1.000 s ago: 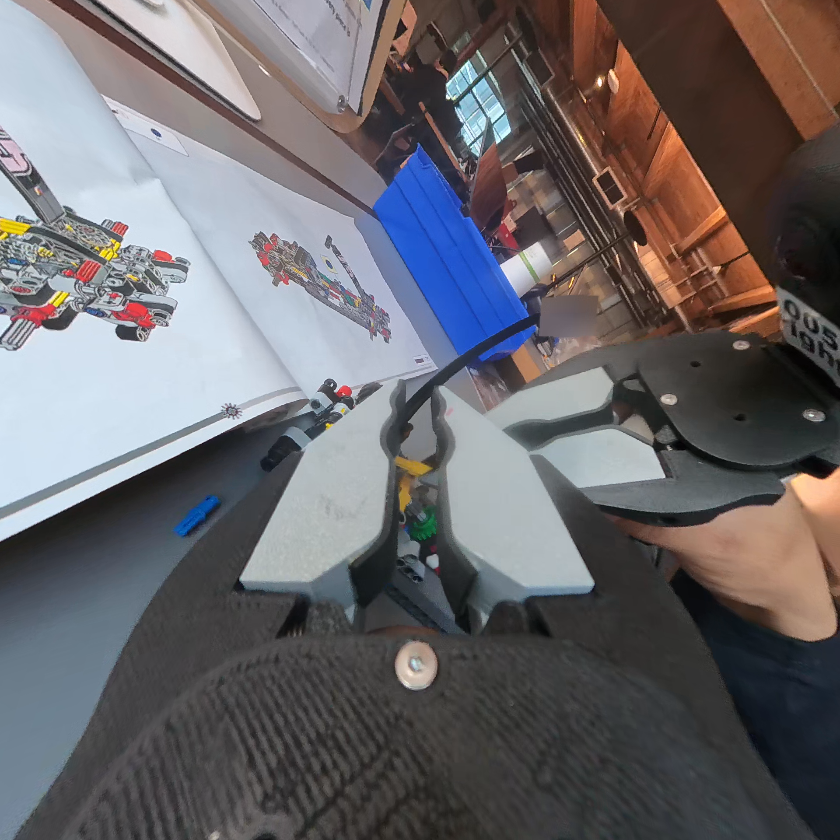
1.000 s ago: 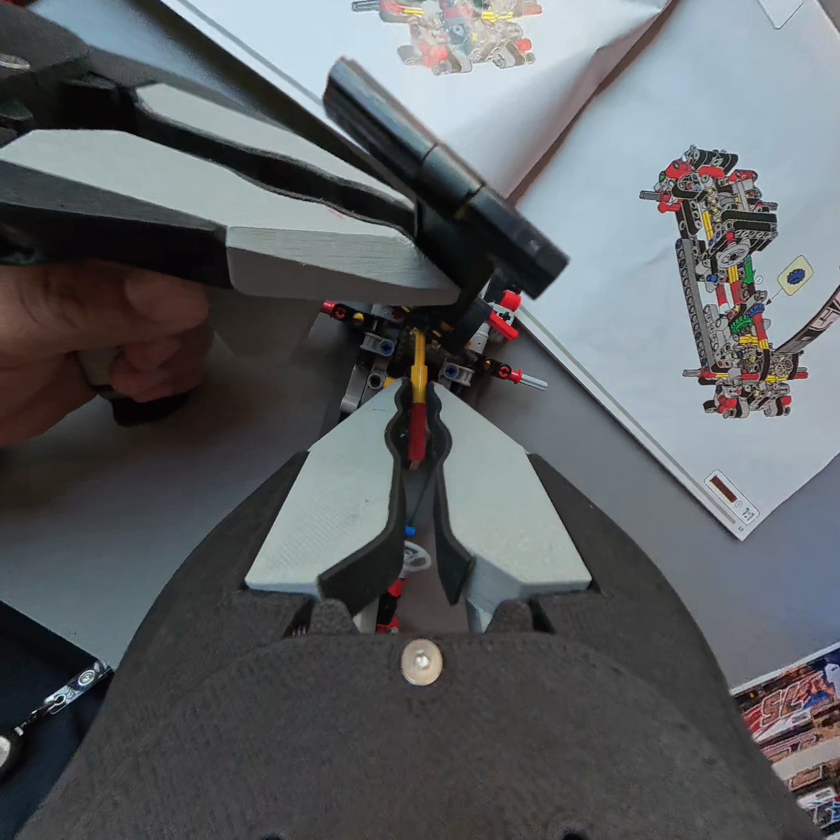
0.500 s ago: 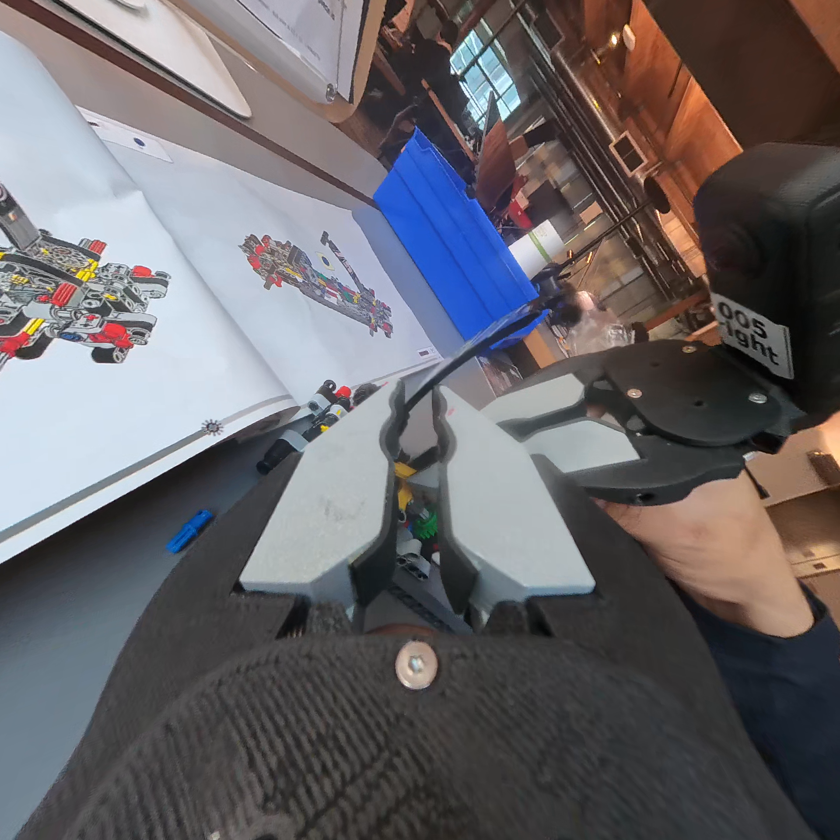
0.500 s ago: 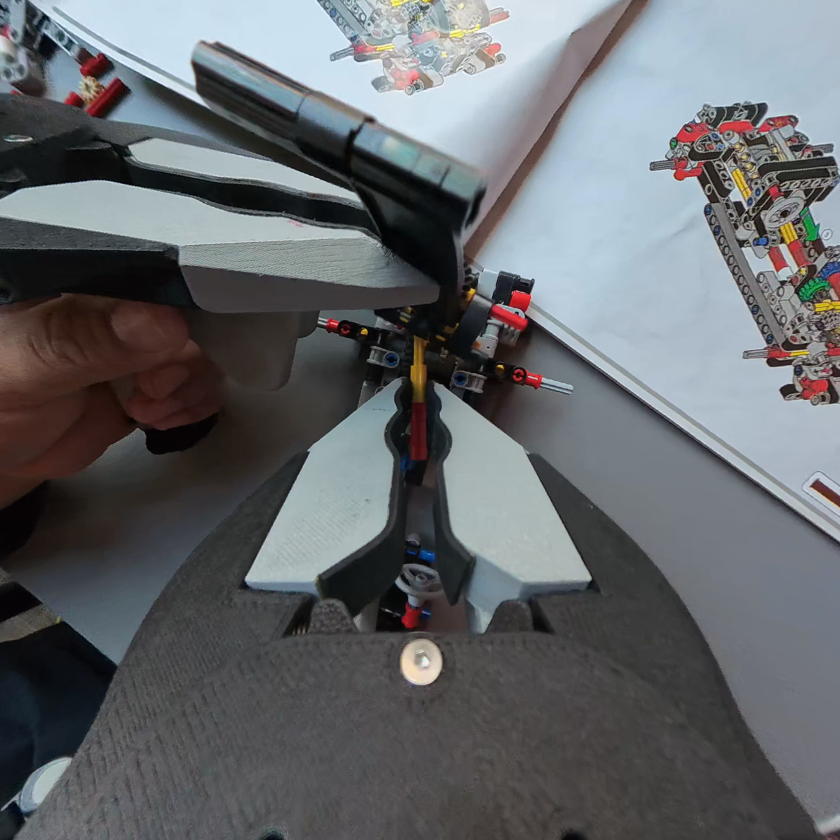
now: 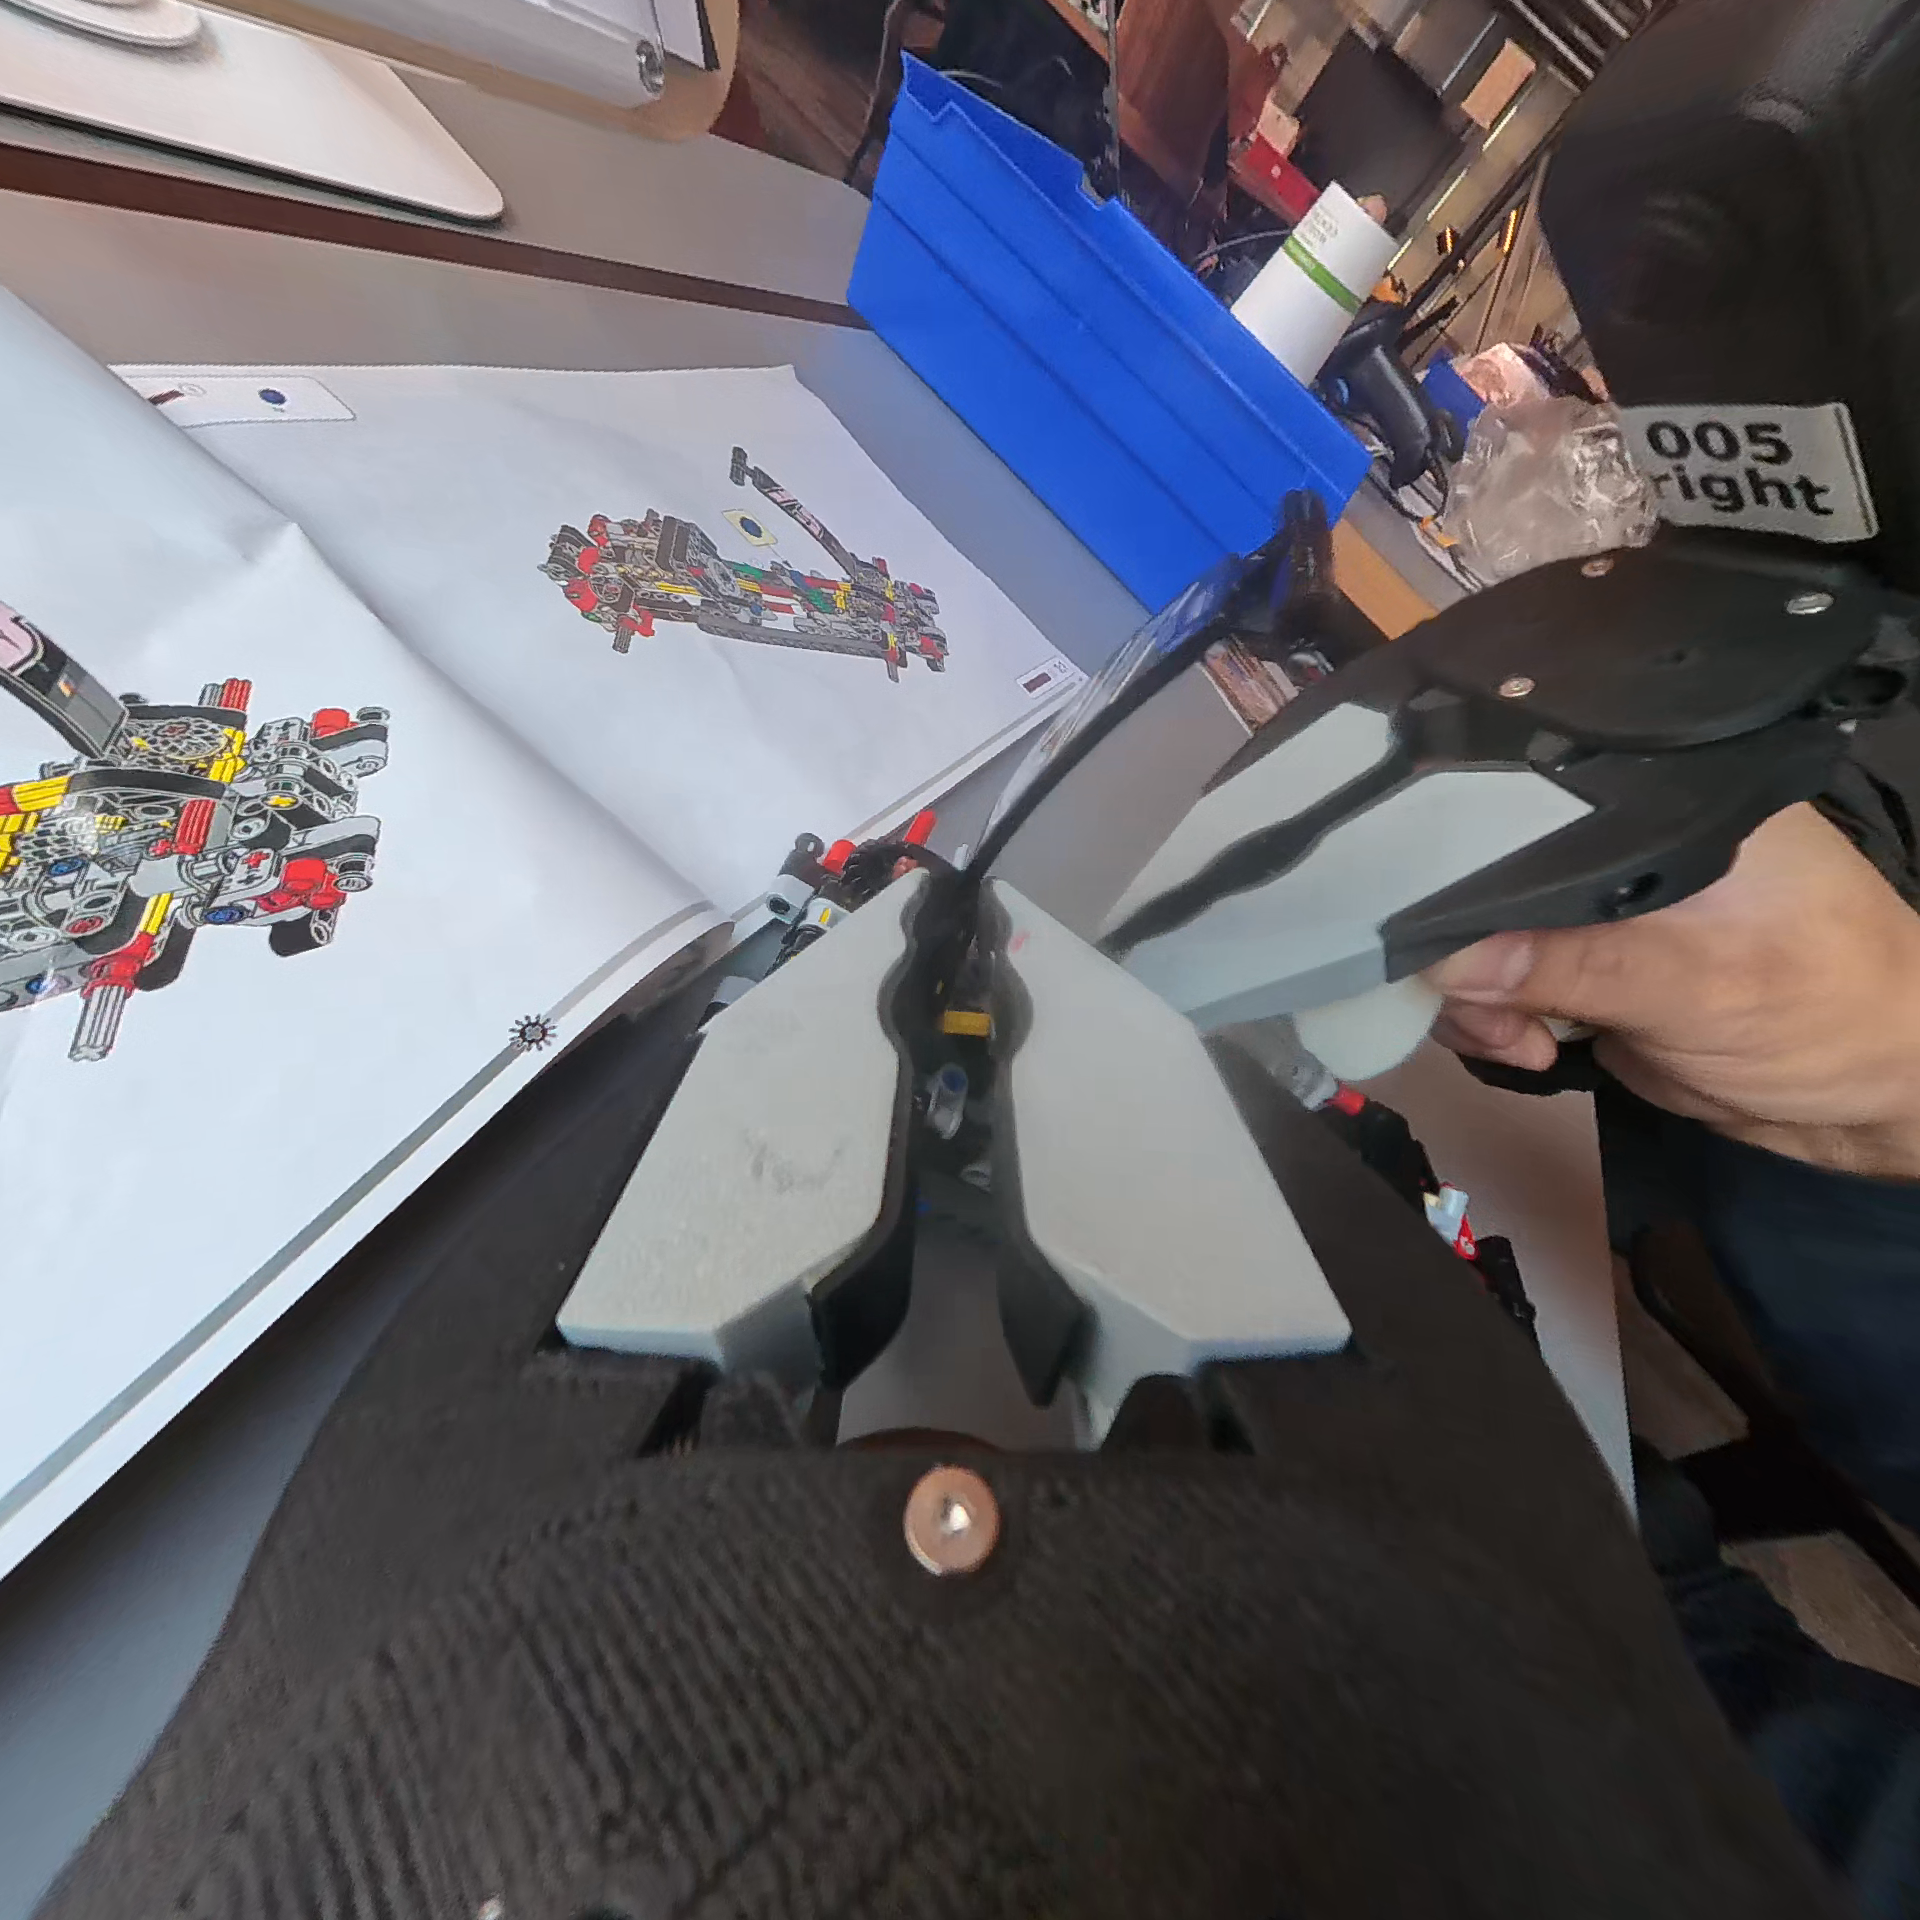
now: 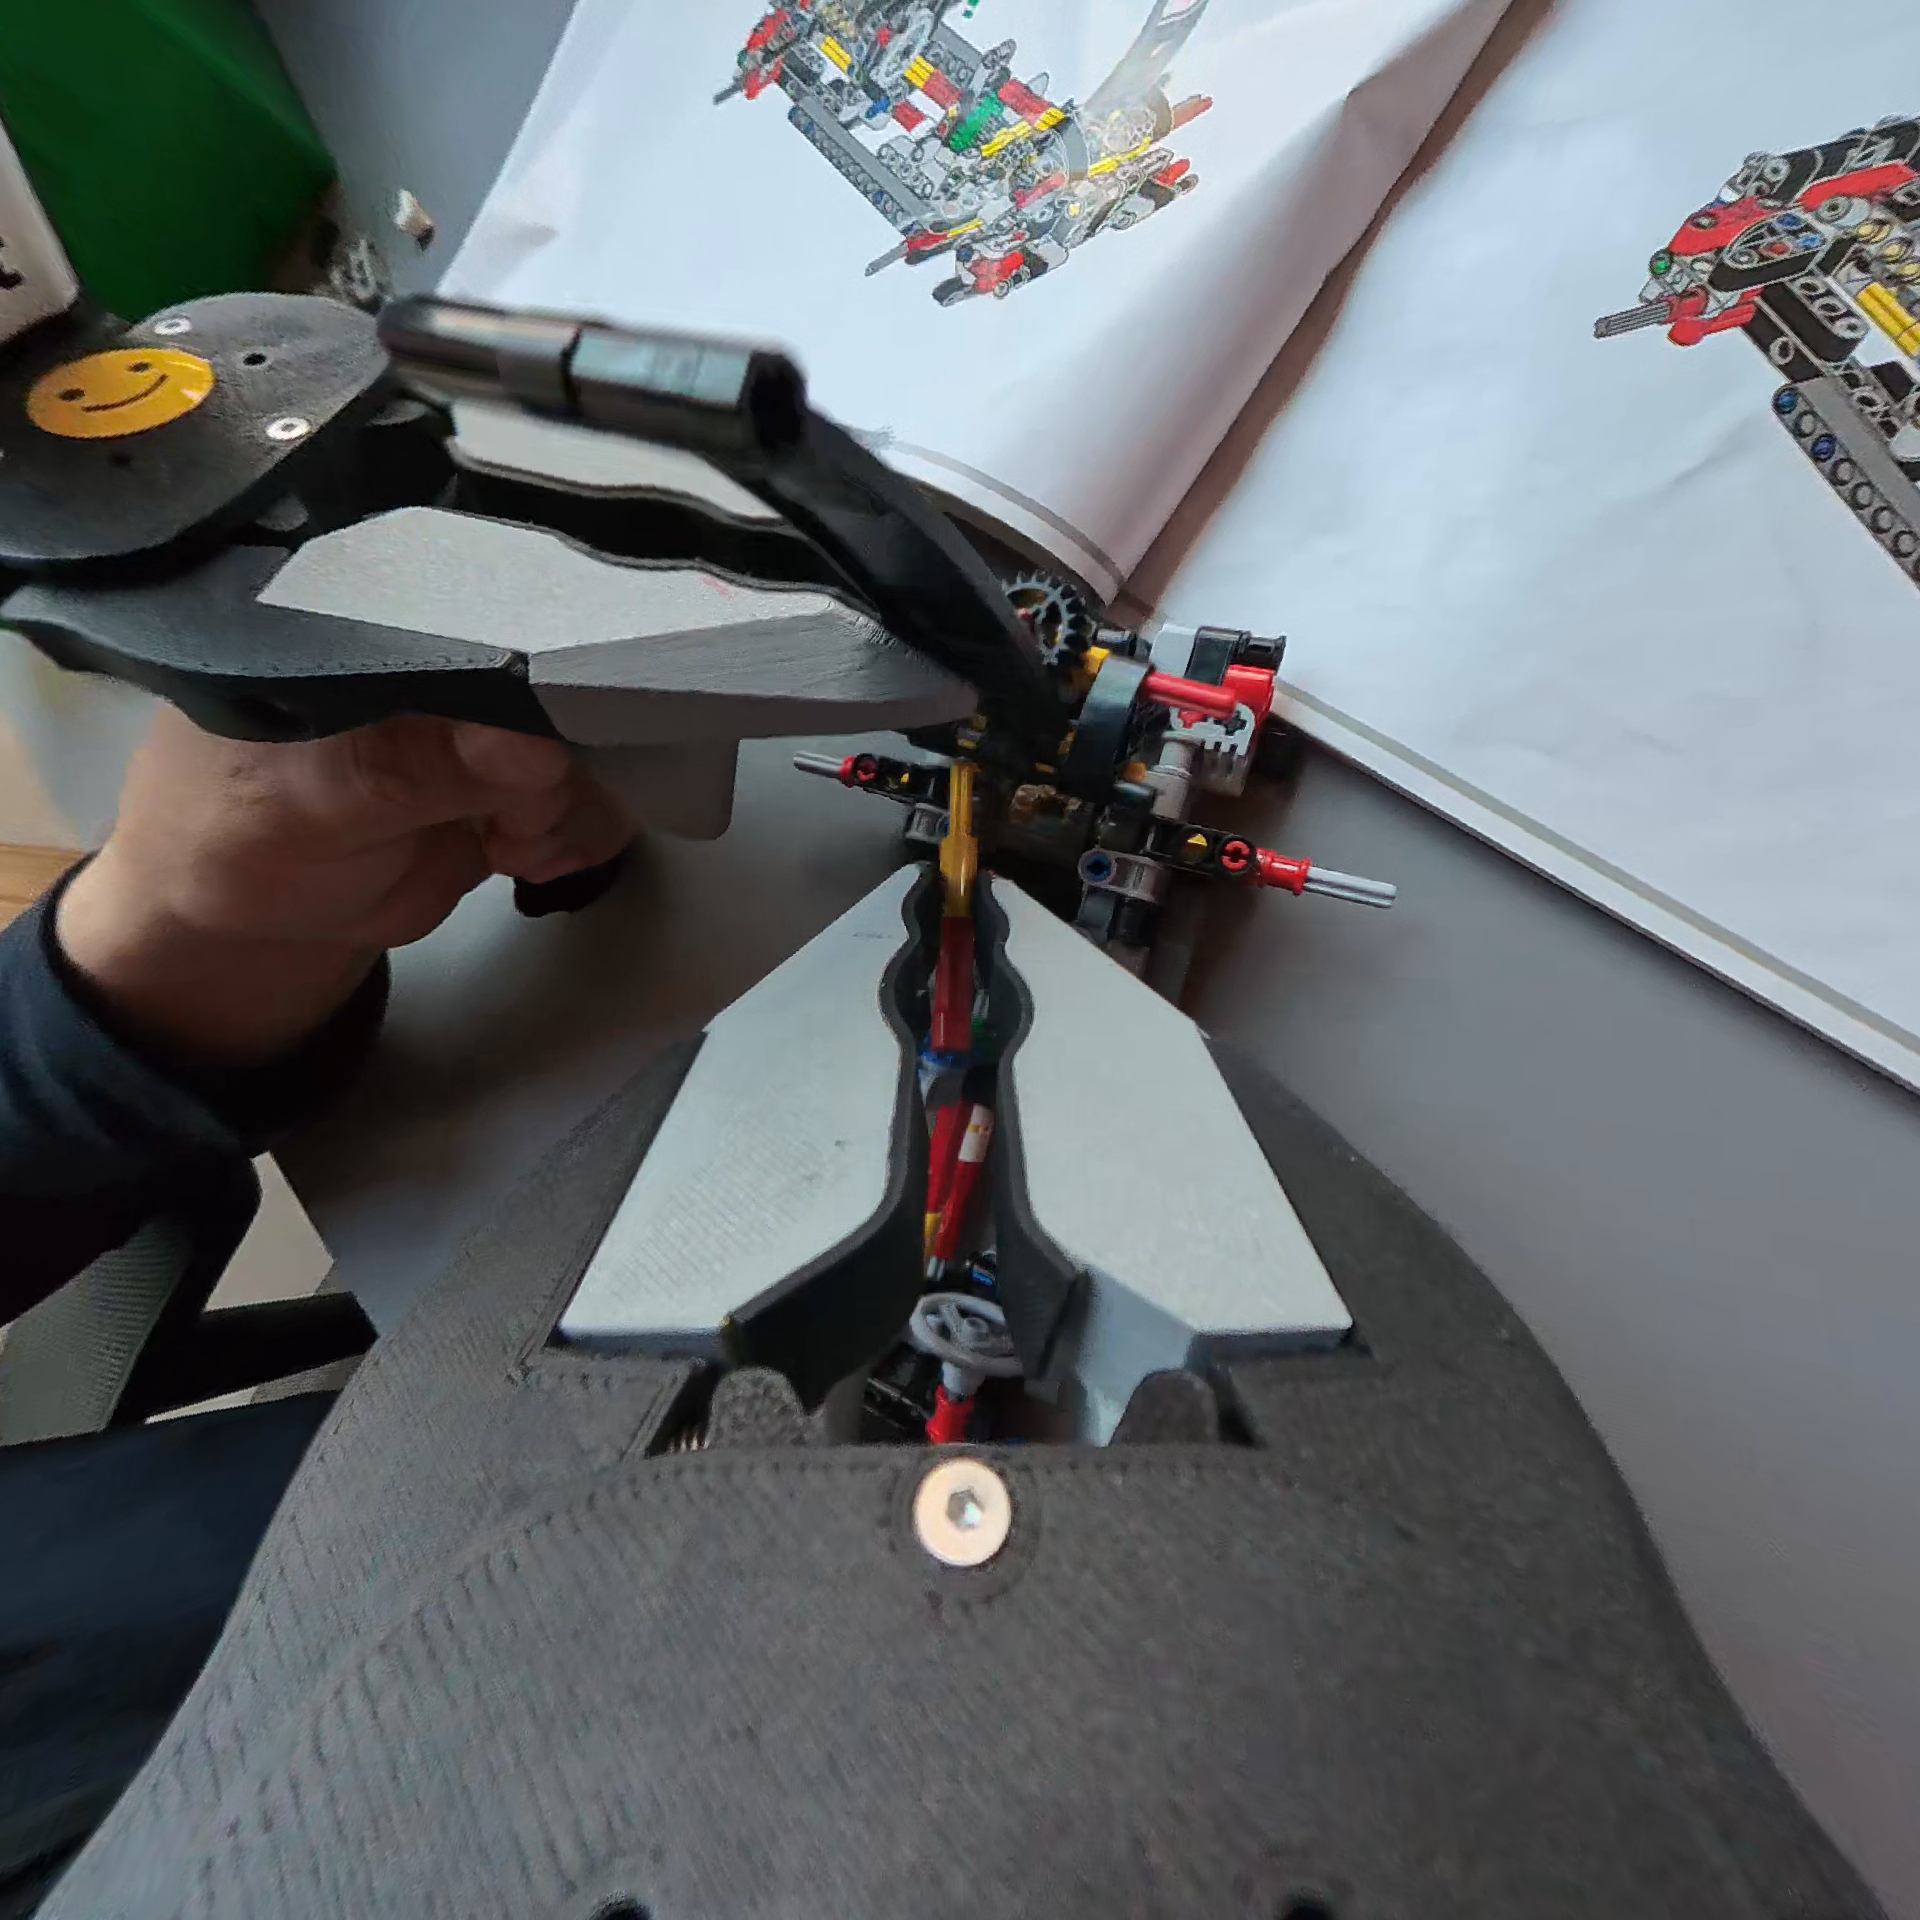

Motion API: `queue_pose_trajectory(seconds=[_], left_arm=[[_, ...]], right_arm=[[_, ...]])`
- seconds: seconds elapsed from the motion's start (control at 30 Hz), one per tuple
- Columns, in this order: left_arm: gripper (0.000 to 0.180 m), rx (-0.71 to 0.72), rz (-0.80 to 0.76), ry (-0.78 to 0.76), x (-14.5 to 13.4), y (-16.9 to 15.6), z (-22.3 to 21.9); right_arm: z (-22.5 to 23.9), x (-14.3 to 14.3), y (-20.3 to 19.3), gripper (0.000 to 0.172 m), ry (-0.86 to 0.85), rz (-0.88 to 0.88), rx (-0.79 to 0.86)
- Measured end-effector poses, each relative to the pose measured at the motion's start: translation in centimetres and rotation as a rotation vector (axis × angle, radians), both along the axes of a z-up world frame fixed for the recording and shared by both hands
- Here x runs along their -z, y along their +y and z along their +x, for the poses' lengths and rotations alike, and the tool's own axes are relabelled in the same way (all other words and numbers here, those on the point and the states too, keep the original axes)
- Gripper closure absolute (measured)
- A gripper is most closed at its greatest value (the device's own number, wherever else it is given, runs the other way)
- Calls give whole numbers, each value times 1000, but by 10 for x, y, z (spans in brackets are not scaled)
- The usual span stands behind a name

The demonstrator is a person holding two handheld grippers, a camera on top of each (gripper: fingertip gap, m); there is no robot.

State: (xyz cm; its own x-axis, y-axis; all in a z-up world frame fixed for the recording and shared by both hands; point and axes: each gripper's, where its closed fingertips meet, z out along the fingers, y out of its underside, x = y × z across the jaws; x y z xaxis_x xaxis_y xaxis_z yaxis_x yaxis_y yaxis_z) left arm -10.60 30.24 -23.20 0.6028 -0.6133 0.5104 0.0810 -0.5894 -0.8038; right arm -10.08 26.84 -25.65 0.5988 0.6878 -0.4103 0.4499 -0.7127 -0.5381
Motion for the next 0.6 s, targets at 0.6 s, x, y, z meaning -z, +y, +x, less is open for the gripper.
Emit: queue_pose_trajectory(seconds=[0.6], left_arm=[[175,-18,-119,-225,-2,5,1]], right_arm=[[65,-5,8,168,199,1,39]])
